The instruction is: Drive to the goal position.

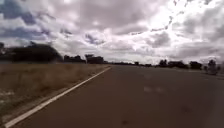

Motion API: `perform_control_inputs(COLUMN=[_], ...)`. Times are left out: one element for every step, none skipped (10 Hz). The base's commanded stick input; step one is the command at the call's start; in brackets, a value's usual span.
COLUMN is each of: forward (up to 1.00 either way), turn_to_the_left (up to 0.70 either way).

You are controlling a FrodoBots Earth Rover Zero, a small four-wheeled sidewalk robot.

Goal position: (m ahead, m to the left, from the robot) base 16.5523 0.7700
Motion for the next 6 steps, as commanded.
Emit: perform_control_inputs(forward=[0.70,0.70,0.70,0.70,0.70,0.70], turn_to_the_left=[0.00,0.00,0.00,0.00,0.00,0.00])
